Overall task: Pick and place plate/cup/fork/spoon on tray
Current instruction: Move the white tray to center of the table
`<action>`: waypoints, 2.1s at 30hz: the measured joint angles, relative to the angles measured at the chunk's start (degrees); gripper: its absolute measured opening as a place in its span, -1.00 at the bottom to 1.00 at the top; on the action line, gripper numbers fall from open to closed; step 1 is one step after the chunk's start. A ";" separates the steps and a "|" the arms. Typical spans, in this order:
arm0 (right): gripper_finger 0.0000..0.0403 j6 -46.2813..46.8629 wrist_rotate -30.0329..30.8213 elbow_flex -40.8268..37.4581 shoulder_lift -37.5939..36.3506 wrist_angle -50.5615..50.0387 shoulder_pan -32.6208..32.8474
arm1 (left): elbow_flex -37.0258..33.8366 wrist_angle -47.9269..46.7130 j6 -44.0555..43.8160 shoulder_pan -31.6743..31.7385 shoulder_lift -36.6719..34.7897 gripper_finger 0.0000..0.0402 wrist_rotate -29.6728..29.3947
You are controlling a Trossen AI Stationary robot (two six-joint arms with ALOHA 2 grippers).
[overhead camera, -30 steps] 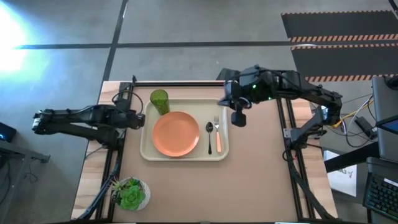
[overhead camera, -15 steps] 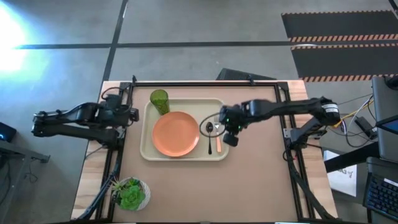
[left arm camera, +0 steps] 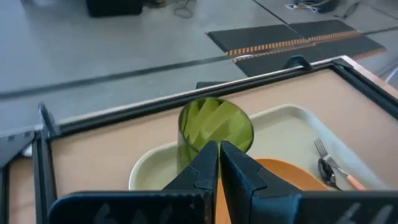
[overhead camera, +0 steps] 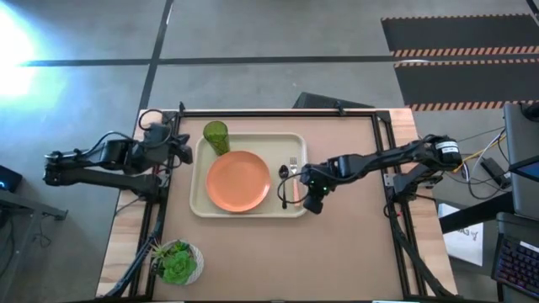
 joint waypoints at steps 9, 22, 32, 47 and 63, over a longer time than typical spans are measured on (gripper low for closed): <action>-0.96 0.22 -1.10 -1.79 0.28 9.74 -0.02 | 0.06 0.29 4.14 0.02 -1.59 -1.00 0.23; -0.96 0.83 -3.16 -1.83 6.23 9.90 0.72 | 0.06 0.16 4.18 0.02 -4.66 -1.00 0.25; -0.96 2.54 -5.63 -1.68 9.93 11.30 2.82 | -0.07 0.18 5.12 0.00 -4.18 -1.00 0.34; -0.96 3.86 -7.37 -1.74 9.16 1.67 6.12 | -0.07 0.23 5.12 -0.01 -4.18 -1.00 0.68; -0.96 7.75 -7.09 -1.74 8.92 -4.60 10.02 | -0.10 0.25 5.12 0.00 -4.28 -1.00 0.82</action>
